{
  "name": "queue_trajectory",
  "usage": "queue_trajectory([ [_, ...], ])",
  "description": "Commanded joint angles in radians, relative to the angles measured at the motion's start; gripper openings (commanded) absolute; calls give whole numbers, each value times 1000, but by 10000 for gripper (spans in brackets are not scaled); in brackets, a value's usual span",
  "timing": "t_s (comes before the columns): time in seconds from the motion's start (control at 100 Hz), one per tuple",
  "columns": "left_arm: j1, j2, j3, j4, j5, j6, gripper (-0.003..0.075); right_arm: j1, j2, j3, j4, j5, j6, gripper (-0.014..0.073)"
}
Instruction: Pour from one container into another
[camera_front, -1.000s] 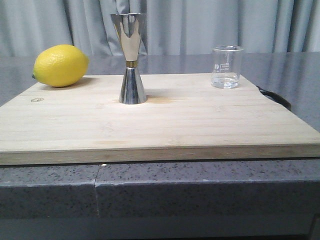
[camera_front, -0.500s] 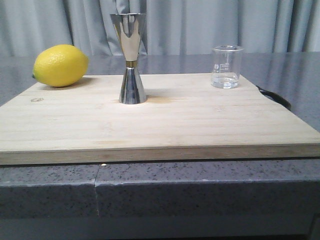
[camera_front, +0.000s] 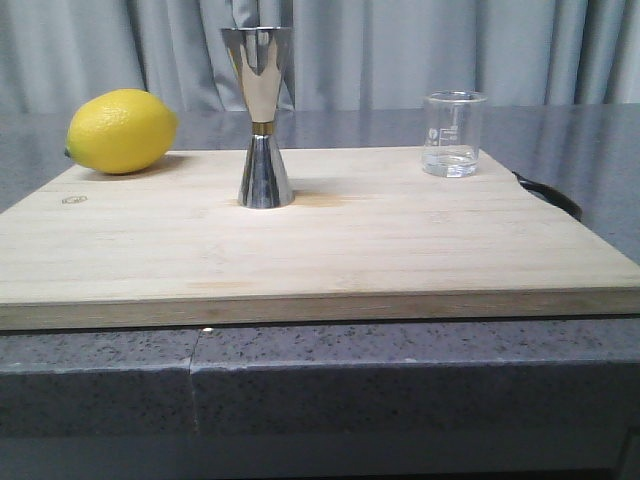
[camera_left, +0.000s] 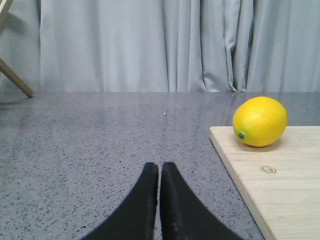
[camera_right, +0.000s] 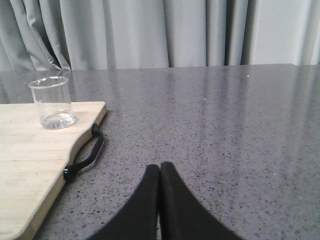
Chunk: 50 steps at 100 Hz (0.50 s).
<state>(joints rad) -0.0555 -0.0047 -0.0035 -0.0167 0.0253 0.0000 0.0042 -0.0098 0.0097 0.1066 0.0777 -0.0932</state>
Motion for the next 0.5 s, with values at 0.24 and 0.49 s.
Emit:
queue_trajectory([
  [0.24, -8, -27, 14, -1, -85, -8, -19, -6, -17, 26, -234, -78, 259, -70],
  [0.49, -8, -27, 14, -1, -85, -8, -19, -6, -17, 26, -234, -72, 259, -70],
])
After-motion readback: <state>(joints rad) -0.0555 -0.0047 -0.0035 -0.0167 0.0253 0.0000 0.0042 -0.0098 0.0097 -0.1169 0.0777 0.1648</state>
